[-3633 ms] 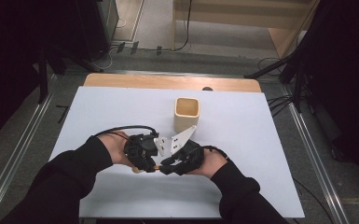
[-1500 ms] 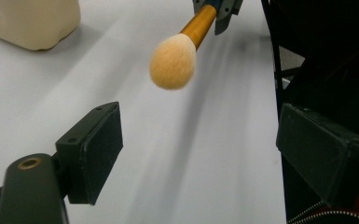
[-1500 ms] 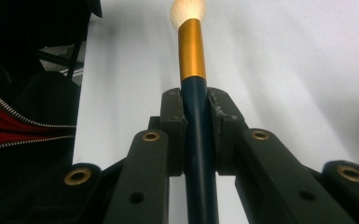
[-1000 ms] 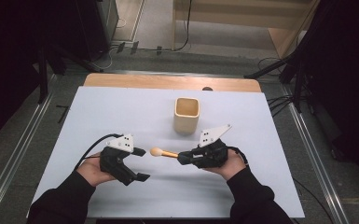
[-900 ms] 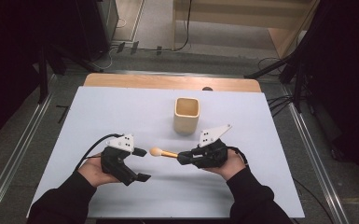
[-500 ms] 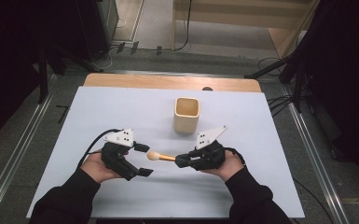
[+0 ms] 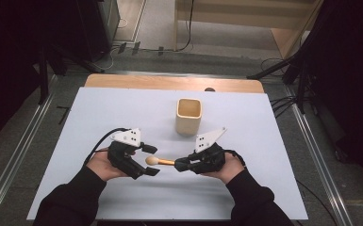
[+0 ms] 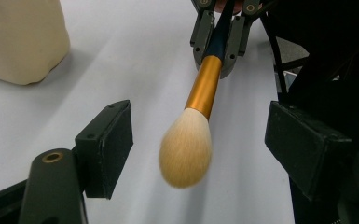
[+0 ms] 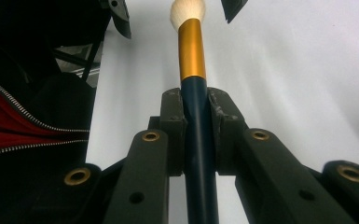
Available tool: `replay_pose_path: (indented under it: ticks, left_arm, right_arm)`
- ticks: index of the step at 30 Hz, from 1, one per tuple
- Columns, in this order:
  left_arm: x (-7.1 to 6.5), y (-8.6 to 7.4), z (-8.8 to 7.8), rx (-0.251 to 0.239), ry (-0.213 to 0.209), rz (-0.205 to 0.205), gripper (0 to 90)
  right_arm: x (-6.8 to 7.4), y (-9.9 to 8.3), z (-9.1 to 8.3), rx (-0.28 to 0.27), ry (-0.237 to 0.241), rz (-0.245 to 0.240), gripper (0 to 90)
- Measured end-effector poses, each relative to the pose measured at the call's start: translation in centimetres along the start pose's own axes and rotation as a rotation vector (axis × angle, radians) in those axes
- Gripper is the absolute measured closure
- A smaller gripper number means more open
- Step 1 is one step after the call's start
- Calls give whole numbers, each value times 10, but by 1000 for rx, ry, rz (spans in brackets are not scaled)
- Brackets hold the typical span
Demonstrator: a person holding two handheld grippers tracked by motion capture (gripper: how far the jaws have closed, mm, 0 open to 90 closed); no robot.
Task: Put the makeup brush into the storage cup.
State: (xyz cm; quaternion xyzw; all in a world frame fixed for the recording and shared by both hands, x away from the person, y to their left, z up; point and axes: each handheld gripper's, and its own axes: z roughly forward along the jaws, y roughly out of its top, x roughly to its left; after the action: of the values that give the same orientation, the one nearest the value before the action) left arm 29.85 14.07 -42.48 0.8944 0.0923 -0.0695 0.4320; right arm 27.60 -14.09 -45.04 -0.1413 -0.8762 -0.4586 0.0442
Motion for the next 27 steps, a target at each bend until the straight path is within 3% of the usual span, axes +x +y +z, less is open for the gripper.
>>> replay_pose_path:
  ticks: [6, 10, 13, 17, 21, 27]
  left_arm:
    - [1, 2, 0, 2, -8, 5, 280]
    - [1, 5, 2, 15, -13, 15, 283]
    - [1, 7, 3, 25, -14, 18, 288]
    - [1, 8, 4, 27, -21, 21, 314]
    - [1, 7, 3, 23, -29, 26, 382]
    - [2, 7, 2, 4, -29, 24, 401]
  right_arm:
    - [0, 2, 1, 6, 17, -4, 791]
    - [-1, 9, 0, 44, 23, -18, 791]
    - [-3, 23, -3, 125, 34, -54, 791]
    - [-4, 30, -2, 148, 39, -74, 791]
    - [-5, 30, 0, 132, 55, -74, 791]
    - [-5, 25, 0, 81, 78, -68, 790]
